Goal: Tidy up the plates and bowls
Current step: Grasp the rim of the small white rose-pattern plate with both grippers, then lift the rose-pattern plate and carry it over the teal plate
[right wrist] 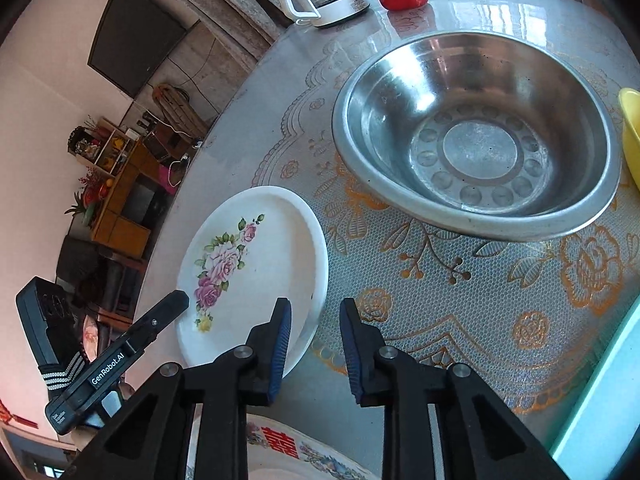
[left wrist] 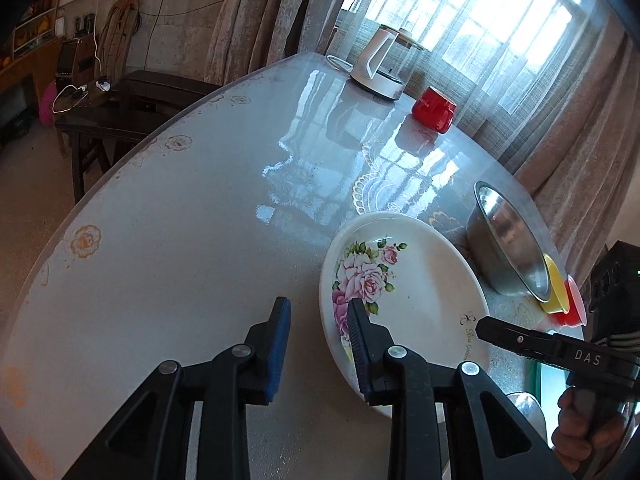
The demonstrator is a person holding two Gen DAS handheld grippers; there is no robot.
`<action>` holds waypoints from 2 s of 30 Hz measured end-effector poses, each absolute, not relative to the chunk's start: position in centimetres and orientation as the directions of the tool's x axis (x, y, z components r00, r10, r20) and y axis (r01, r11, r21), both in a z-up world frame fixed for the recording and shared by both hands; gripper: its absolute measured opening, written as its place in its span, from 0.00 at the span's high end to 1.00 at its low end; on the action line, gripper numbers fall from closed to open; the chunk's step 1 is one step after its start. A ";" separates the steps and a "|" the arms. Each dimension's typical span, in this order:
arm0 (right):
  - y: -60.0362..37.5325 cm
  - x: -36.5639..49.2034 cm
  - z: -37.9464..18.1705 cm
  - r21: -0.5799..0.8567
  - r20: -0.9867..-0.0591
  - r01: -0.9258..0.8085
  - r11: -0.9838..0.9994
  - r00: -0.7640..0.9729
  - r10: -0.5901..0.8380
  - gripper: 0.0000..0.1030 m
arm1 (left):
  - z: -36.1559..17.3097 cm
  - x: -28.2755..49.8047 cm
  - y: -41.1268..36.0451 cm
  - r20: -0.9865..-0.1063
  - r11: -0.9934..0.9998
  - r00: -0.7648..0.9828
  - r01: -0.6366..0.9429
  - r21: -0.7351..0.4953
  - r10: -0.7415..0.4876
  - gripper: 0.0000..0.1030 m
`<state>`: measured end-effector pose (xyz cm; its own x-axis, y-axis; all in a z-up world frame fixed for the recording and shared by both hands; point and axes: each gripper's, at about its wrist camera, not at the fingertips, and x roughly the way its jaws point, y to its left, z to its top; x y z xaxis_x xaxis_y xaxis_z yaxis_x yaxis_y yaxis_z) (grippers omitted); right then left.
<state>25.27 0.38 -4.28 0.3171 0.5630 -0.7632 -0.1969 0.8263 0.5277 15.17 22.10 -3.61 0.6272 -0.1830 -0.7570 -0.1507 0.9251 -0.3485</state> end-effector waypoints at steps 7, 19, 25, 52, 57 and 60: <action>1.6 25.8 -4.7 0.503 -0.776 -0.231 0.833 0.305 0.553 0.85 | -4.5 16.6 21.0 -0.770 0.942 0.613 -0.122 -0.312 -0.176 0.86; 0.8 24.4 -2.4 0.441 -0.755 -0.287 0.850 0.393 0.525 0.85 | -2.4 15.2 20.1 -0.739 0.957 0.658 -0.098 -0.274 -0.144 0.86; -1.6 22.5 -0.8 0.477 -0.709 -0.287 0.831 0.433 0.557 0.85 | -0.3 13.7 18.6 -0.707 0.960 0.688 -0.057 -0.275 -0.162 0.86; -19.4 10.7 -0.5 0.528 -0.650 -0.058 0.847 0.614 0.447 0.85 | 2.4 8.5 0.4 -0.709 0.925 0.597 0.283 -0.253 -0.376 0.84; -22.1 9.8 -1.6 0.538 -0.659 0.005 0.843 0.626 0.417 0.85 | 1.7 8.5 -2.1 -0.733 0.916 0.556 0.311 -0.253 -0.391 0.83; -23.2 9.4 -2.0 0.529 -0.668 0.036 0.848 0.633 0.390 0.85 | 1.3 8.5 -3.6 -0.746 0.913 0.538 0.327 -0.245 -0.393 0.83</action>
